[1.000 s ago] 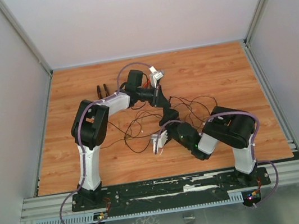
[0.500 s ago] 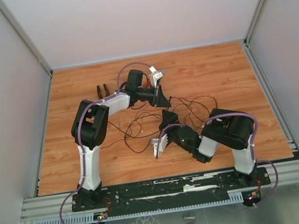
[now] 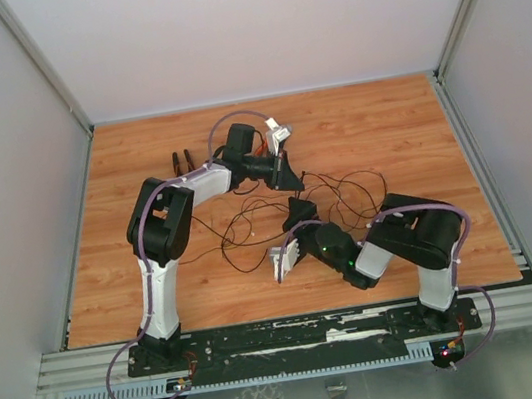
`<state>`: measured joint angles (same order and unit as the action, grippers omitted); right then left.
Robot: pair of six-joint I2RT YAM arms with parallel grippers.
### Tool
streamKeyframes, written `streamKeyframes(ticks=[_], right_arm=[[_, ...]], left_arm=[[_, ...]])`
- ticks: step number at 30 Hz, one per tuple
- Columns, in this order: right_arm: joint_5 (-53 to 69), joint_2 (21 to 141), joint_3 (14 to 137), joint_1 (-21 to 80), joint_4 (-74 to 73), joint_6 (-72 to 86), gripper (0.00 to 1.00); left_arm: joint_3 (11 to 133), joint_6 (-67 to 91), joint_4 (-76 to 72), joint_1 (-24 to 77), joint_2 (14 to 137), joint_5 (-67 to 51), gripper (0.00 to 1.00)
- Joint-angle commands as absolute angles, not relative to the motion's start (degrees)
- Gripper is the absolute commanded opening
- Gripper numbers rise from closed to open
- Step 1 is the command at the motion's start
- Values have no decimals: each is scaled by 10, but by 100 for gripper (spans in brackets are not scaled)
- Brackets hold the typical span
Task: Zip-tie the wires
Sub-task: Tie the cable at the center of the board.
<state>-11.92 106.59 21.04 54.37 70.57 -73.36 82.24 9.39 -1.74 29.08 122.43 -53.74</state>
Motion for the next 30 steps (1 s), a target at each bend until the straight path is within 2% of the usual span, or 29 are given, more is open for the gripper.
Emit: streamKeyframes(ticks=[1,16,30], right_arm=[[-92,1051,212,551,624,-694,99],[-111,1082,205,585,667,-703,99],[-111,1062,204,596,652,-700,99]], left_arm=[[839,99,-19,294,1235,-549,0],[840,101,-19,294,1235,-548,0],[840,101,-19,294,1234,-548,0]])
